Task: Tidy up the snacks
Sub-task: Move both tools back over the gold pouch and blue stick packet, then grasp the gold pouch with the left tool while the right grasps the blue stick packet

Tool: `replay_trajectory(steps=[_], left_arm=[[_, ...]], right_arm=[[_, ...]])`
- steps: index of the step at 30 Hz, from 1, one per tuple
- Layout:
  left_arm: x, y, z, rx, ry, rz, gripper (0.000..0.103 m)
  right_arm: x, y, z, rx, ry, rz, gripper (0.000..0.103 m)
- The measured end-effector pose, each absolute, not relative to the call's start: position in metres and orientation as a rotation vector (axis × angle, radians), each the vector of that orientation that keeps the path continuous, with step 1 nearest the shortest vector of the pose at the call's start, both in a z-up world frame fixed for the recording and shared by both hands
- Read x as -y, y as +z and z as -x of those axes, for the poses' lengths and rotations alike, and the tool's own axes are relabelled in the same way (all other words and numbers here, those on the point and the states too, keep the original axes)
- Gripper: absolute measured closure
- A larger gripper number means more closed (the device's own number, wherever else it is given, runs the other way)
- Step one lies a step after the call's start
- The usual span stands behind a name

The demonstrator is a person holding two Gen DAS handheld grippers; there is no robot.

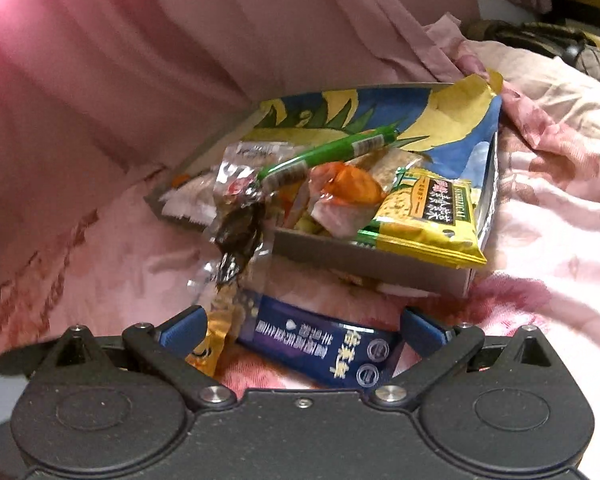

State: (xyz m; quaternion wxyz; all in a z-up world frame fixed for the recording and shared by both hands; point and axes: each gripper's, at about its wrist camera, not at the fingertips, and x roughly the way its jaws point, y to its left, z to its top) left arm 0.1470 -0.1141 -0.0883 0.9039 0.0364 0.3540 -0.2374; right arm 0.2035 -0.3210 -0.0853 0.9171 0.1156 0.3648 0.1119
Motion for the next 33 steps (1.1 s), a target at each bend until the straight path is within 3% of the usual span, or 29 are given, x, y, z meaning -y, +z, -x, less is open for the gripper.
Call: replay_trajectory(steps=[2, 8, 16, 20, 25, 33], left_arm=[[0.114, -0.088, -0.148, -0.738, -0.469, -0.082, 0.041], [0.096, -0.084, -0.155, -0.802, -0.414, 0.018, 0.045], [0.063, -0.078, -0.152, -0.872, -0.369, 0.073, 0.046], [0.058, -0.074, -0.151, -0.879, -0.333, 0.061, 0.046], [0.054, -0.074, -0.154, -0.883, -0.303, 0.087, 0.03], [0.056, -0.078, -0.159, -0.883, -0.294, 0.08, 0.023]], right_arm=[[0.324, -0.088, -0.207, -0.754, 0.215, -0.261, 0.001], [0.332, -0.1, -0.212, -0.848, 0.268, -0.365, 0.001], [0.343, -0.1, -0.204, -0.898, 0.382, -0.534, 0.0], [0.325, -0.093, -0.196, -0.949, 0.471, -0.467, 0.001], [0.29, -0.08, -0.188, -0.913, 0.436, -0.203, 0.005], [0.275, -0.091, -0.187, -0.832, 0.334, 0.067, 0.015]])
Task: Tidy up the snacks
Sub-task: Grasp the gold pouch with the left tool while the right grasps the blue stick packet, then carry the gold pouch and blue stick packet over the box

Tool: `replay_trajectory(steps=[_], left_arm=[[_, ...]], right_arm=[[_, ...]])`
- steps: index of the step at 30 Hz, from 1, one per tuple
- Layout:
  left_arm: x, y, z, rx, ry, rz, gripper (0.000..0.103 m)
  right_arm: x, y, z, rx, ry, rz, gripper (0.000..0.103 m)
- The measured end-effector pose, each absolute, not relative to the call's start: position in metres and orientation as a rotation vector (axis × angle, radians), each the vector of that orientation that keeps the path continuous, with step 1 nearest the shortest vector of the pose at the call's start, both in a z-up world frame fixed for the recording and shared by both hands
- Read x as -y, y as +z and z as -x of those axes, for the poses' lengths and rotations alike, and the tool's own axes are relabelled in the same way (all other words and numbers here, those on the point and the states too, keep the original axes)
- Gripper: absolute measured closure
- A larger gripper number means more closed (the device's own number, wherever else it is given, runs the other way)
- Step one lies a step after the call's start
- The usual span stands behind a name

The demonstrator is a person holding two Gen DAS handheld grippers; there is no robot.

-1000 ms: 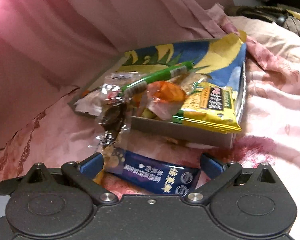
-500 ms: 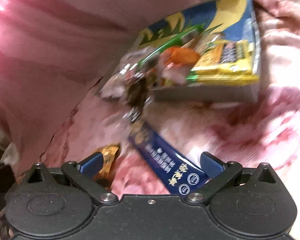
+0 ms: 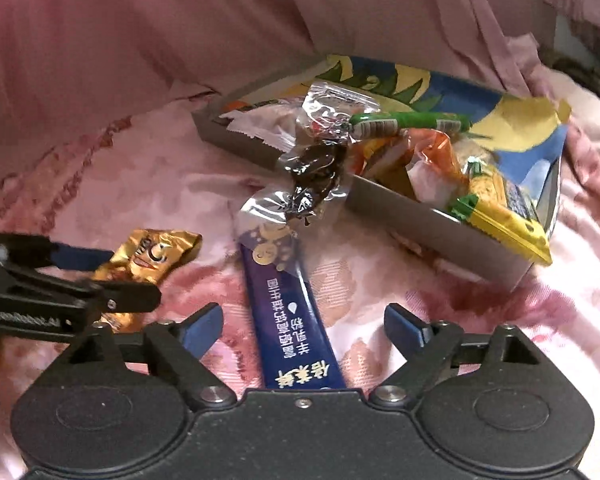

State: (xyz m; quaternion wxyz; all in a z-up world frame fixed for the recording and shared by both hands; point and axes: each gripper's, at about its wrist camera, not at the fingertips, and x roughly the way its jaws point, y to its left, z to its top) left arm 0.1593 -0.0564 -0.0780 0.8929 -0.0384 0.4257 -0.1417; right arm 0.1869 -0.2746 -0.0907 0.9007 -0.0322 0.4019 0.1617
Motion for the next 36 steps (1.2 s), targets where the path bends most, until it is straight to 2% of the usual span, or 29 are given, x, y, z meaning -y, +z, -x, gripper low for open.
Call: replay_trajectory(steps=[4, 10, 13, 18, 27, 32, 36], left_arm=[[0.059, -0.079, -0.158, -0.882, -0.303, 0.07, 0.023], [0.059, -0.08, -0.159, -0.883, -0.284, 0.059, 0.039], [0.06, -0.08, -0.159, -0.881, -0.277, 0.034, 0.043], [0.059, -0.078, -0.156, -0.873, -0.286, 0.031, 0.049], [0.048, -0.072, -0.137, -0.888, -0.294, 0.087, 0.056], [0.037, -0.066, -0.121, -0.882, -0.286, 0.135, 0.057], [0.026, -0.059, -0.115, -0.866, -0.29, 0.215, 0.057]], right_arm=[[0.266, -0.094, -0.187, -0.835, 0.367, 0.102, 0.02], [0.249, -0.1, -0.181, -0.839, 0.366, 0.208, 0.022], [0.245, -0.099, -0.18, -0.837, 0.365, 0.228, 0.033], [0.243, -0.098, -0.18, -0.848, 0.335, 0.246, 0.06], [0.223, -0.095, -0.151, -0.829, 0.26, 0.459, 0.065], [0.21, -0.097, -0.125, -0.711, 0.155, 0.763, 0.066], [0.209, -0.096, -0.11, -0.653, 0.118, 0.884, 0.066]])
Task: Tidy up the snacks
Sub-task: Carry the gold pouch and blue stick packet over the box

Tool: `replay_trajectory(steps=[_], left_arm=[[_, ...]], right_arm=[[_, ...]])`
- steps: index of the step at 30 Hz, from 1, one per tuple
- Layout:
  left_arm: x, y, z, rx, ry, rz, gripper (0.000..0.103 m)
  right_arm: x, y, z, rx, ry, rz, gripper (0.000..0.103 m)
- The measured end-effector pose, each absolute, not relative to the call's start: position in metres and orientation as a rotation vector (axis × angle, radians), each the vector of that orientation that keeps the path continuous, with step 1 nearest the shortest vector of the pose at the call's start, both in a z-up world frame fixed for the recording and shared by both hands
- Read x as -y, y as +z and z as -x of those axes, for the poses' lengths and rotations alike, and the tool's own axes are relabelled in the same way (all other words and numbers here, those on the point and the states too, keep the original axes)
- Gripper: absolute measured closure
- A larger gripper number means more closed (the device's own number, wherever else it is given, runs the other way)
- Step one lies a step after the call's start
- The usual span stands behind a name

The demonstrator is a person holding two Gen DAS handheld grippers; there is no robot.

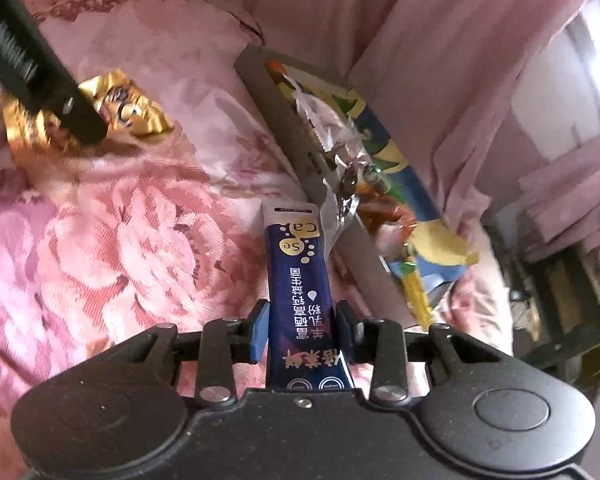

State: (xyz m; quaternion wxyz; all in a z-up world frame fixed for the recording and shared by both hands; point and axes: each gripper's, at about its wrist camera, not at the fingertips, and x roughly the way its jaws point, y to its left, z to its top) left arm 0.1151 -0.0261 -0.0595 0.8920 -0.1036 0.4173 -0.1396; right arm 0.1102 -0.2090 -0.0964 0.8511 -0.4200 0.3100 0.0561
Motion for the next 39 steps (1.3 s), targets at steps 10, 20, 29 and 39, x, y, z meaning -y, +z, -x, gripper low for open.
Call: replay_trajectory(steps=[10, 20, 29, 39], left_arm=[[0.018, -0.047, -0.112, -0.772, -0.287, 0.261, 0.057], [0.015, -0.043, -0.114, -0.729, -0.289, 0.31, 0.057], [0.027, -0.03, -0.132, -0.68, -0.312, 0.289, 0.057], [0.059, 0.002, -0.183, -0.632, -0.389, 0.21, 0.057]], right_arm=[[0.183, -0.094, -0.077, -0.577, 0.214, 0.987, 0.066], [0.174, -0.084, -0.068, -0.412, 0.157, 1.048, 0.066], [0.183, -0.061, -0.08, -0.304, 0.063, 0.934, 0.066], [0.207, -0.046, -0.122, -0.326, -0.041, 0.681, 0.066]])
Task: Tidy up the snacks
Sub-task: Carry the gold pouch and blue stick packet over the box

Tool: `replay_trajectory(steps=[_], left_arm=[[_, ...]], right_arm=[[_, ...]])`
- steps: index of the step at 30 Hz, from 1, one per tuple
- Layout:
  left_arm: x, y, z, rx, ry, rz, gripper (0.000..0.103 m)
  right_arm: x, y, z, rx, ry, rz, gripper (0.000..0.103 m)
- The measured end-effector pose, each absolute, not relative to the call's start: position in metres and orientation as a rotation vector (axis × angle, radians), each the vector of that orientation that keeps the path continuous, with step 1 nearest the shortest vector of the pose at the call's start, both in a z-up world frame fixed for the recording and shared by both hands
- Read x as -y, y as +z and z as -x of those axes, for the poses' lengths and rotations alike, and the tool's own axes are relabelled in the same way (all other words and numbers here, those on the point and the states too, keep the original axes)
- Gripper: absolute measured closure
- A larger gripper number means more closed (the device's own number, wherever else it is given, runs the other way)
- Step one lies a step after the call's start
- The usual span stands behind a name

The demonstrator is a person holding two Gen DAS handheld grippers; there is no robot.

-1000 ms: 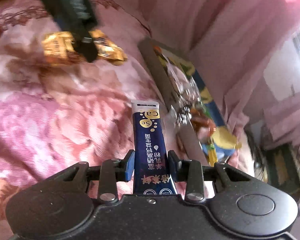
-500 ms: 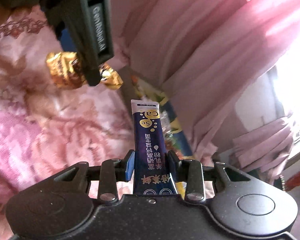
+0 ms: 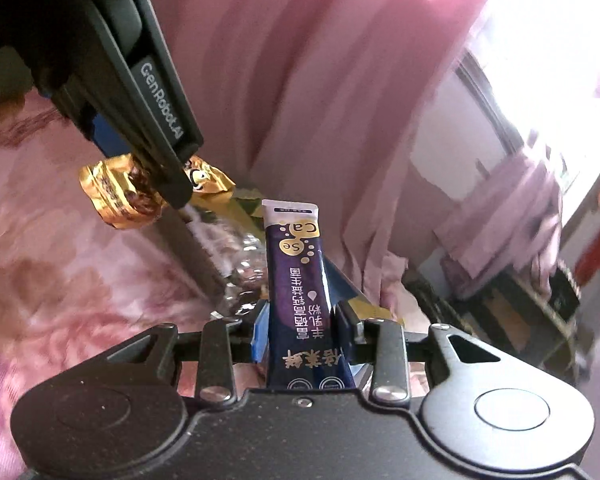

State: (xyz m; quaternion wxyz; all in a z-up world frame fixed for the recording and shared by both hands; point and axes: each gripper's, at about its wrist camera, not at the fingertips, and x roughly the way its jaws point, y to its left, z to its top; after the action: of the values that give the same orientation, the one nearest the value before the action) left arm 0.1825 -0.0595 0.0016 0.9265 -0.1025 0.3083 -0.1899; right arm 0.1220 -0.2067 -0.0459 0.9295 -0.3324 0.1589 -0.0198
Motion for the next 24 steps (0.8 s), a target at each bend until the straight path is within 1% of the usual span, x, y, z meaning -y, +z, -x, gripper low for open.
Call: replay_trajectory(steps=[6, 15, 19, 24], left_arm=[[0.082, 0.011, -0.221, -0.576, -0.463, 0.219, 0.057], [0.089, -0.011, -0.27, -0.554, -0.434, 0.287, 0.057], [0.086, -0.021, -0.284, -0.558, -0.435, 0.301, 0.057], [0.087, -0.036, -0.293, -0.606, -0.419, 0.297, 0.057]], right_arm=[[0.23, -0.038, -0.149, -0.324, -0.121, 0.528, 0.066], [0.266, -0.034, -0.195, -0.387, -0.218, 0.333, 0.066], [0.266, -0.04, -0.208, -0.427, -0.233, 0.304, 0.066], [0.266, -0.05, -0.219, -0.459, -0.239, 0.302, 0.066]])
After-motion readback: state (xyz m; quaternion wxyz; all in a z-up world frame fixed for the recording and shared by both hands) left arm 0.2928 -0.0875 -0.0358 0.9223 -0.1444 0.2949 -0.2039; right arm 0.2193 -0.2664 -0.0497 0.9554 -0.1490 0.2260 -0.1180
